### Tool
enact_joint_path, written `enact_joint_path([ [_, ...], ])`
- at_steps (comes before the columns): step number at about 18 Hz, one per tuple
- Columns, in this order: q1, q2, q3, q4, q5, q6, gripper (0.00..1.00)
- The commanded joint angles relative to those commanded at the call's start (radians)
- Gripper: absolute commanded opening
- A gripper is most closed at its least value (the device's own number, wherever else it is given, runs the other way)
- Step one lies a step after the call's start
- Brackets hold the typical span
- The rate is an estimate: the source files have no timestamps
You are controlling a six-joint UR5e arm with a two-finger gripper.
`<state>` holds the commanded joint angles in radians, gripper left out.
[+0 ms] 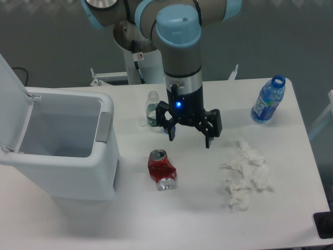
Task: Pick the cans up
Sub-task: 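Move the open gripper down over the crushed red can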
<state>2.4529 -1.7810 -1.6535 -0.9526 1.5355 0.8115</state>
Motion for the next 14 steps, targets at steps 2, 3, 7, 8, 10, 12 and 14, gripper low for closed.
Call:
enact_joint_path([
  [2,-0.006,-0.014,-0.006,0.011,0.003,-0.003,1.00],
  [3,-0.006,-0.020,-0.006,0.009,0.005,-0.003,1.00],
  [7,-0.032,-0.055,-0.006,0.009,0.003,-0.075,1.00],
  [8,-0.035,-0.070,-0.005,0.009,0.003,-0.093,1.00],
  [10,-0.041,-0.101,-0.005,0.008,0.003,-0.115,1.00],
  [12,-0.064,-0.132,-0.003,0.008,0.003,-0.139,1.00],
  [14,-0.066,-0.152,-0.003,0.008,0.002,-0.172,1.00],
])
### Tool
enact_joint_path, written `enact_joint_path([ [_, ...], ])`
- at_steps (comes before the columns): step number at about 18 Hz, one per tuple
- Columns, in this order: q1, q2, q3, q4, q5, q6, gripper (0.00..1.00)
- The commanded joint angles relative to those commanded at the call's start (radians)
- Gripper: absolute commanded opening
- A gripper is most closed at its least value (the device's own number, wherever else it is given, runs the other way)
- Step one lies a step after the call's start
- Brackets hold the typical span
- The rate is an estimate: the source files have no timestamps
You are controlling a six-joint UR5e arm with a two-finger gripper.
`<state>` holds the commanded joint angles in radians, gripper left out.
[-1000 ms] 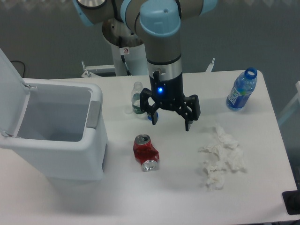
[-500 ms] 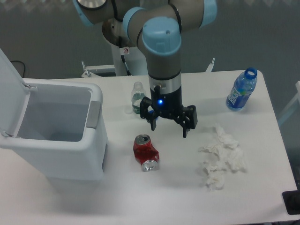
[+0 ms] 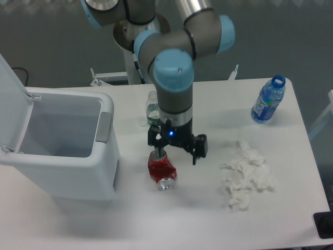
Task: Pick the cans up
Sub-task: 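Move the open gripper down over the crushed red can, then close the gripper around the crushed red can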
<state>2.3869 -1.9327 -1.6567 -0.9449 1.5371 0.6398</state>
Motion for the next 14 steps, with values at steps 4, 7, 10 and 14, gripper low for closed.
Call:
enact_joint_path([
  [4,-0.002,-0.032,-0.002,0.000,-0.003,-0.041,1.00],
  [7,-0.003,-0.057,-0.003,0.002,0.005,-0.069,1.00],
  [10,-0.003,-0.055,-0.024,-0.002,0.009,-0.071,1.00],
  [14,-0.005,-0.051,-0.049,-0.011,0.032,-0.072,1.00],
])
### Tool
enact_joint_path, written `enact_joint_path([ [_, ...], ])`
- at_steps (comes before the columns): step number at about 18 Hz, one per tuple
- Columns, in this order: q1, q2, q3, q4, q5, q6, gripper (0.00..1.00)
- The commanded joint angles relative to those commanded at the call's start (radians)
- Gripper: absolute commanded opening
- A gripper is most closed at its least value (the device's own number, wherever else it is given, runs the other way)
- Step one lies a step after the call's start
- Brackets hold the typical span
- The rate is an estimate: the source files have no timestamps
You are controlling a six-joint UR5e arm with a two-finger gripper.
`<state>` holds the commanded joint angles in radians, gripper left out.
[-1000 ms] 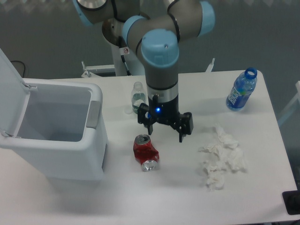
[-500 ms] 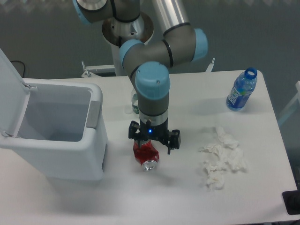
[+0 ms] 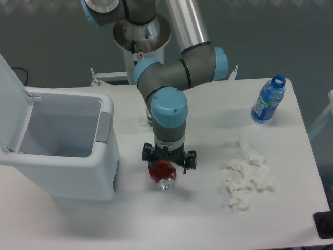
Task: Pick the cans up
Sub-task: 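Close the gripper around the crushed red can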
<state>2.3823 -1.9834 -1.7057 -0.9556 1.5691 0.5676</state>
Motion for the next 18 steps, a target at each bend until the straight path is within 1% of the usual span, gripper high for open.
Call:
enact_joint_path([
  [5,-0.006,0.008,-0.052,0.001,0.026,0.000,1.00],
  [8,-0.017,0.009,-0.060,0.000,0.025,-0.008,1.00],
  [16,-0.035,0.003,-0.077,-0.002,0.025,-0.112,1.00],
  [18,-0.035,0.002,-0.081,-0.002,0.025,-0.114,1.00],
])
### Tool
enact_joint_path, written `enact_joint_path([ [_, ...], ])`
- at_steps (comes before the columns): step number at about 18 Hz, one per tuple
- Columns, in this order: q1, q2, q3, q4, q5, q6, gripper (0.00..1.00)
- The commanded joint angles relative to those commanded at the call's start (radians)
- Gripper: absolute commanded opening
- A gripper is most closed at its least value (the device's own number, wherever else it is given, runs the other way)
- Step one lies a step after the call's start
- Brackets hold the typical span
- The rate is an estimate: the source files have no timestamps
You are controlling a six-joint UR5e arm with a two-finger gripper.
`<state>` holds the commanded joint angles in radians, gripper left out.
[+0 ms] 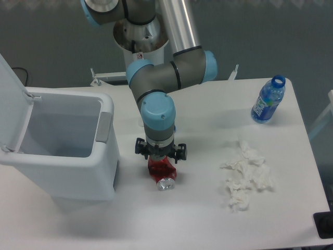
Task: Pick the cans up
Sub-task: 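Close the gripper around the crushed red can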
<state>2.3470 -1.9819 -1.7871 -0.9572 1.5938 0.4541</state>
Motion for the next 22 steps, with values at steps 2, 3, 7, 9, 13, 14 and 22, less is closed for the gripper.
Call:
enact_joint_path([
  [2,-0.002,-0.002,-0.008,0.000,0.003,-0.002,1.00],
  [3,-0.002,-0.002,-0.017,0.000,0.011,-0.002,1.00],
  [7,0.000,0.000,-0.031,0.002,0.012,-0.003,1.00],
  [9,-0.002,-0.003,-0.028,0.005,0.012,-0.003,1.00],
  [13,-0.002,-0.005,-0.026,0.005,0.011,-0.003,1.00],
  [14,-0.002,-0.006,-0.026,0.005,0.011,-0.003,1.00],
  [22,-0.002,-0.020,-0.017,0.008,0.009,-0.009,0.99],
])
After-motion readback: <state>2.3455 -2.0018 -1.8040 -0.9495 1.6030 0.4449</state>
